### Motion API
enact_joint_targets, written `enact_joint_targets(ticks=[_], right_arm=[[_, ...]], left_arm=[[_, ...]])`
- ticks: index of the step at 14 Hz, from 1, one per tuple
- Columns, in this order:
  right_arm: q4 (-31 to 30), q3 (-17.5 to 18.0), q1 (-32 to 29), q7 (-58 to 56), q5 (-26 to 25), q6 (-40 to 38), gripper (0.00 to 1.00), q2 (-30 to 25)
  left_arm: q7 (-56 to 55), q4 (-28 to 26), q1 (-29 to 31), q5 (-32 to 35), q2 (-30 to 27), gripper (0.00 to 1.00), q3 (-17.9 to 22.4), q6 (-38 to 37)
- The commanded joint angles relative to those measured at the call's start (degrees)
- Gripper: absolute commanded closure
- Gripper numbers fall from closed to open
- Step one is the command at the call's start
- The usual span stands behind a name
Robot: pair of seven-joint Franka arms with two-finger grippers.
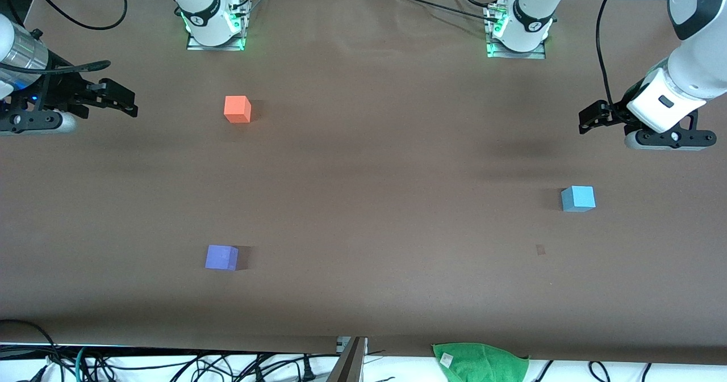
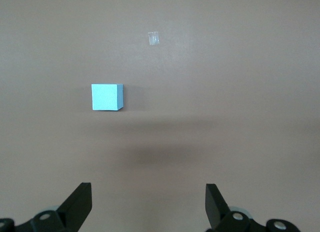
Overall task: Place blue block between orange and purple blocks
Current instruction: 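Lower the left gripper over the light blue block and grasp it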
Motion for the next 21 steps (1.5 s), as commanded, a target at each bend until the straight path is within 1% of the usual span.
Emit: enact_joint_targets(ticks=[1,2,3,5,6,9,12,13,15,17,19,21], right_arm=[[0.4,0.2,-0.3,-0.3,-0.6,-0.7,0.0,-0.2],[0.4,0.2,-0.3,-0.3,-0.6,-0.7,0.0,-0.2],[0.4,0.2,-0.3,-0.3,-0.6,-0.7,0.0,-0.2],[0.4,0.2,-0.3,-0.3,-0.6,-0.7,0.0,-0.2],[0.4,0.2,-0.3,-0.4,-0.6,-0.7,0.0,-0.2],[0.4,0.2,-0.3,-0.3,-0.6,-0.8,0.0,-0.2],[0.4,0.2,-0.3,-0.3,-0.6,-0.8,0.0,-0.2],[0.4,0.2,-0.3,-0.3,-0.6,-0.8,0.0,-0.2],[0.4,0.2,-0.3,-0.3,-0.6,-0.9,0.0,-0.2],[0.4,0.2,-0.3,-0.3,-0.5,-0.9,0.0,-0.2],[0.4,0.2,-0.3,-0.3,-0.5,-0.9,0.0,-0.2],[0.4,0.2,-0.3,-0.3,-0.6,-0.9,0.0,-0.2]], left_arm=[[0.8,1.3,0.0,-0.5,3.5,0.0,0.4,-1.1],[1.0,1.4,0.1,-0.4,4.8,0.0,0.6,-0.8],[0.9,2.6,0.9,0.3,7.2,0.0,0.7,-0.4],[1.7,7.6,3.4,3.4,13.4,0.0,0.5,-0.4],[1.7,8.4,4.6,3.4,15.6,0.0,0.5,1.1],[3.6,6.6,6.6,3.7,20.7,0.0,0.5,10.9],[11.1,5.5,9.2,3.7,24.4,0.0,0.5,15.7],[12.8,3.5,9.5,3.7,24.6,0.0,0.5,18.3],[13.6,-3.5,11.2,3.7,24.4,0.0,0.5,28.5],[13.7,-8.9,11.7,3.7,24.6,0.0,0.5,37.6],[13.7,-12.0,11.7,3.7,24.9,0.0,0.5,41.6],[13.8,-13.0,11.6,3.8,25.8,0.0,0.5,43.6]])
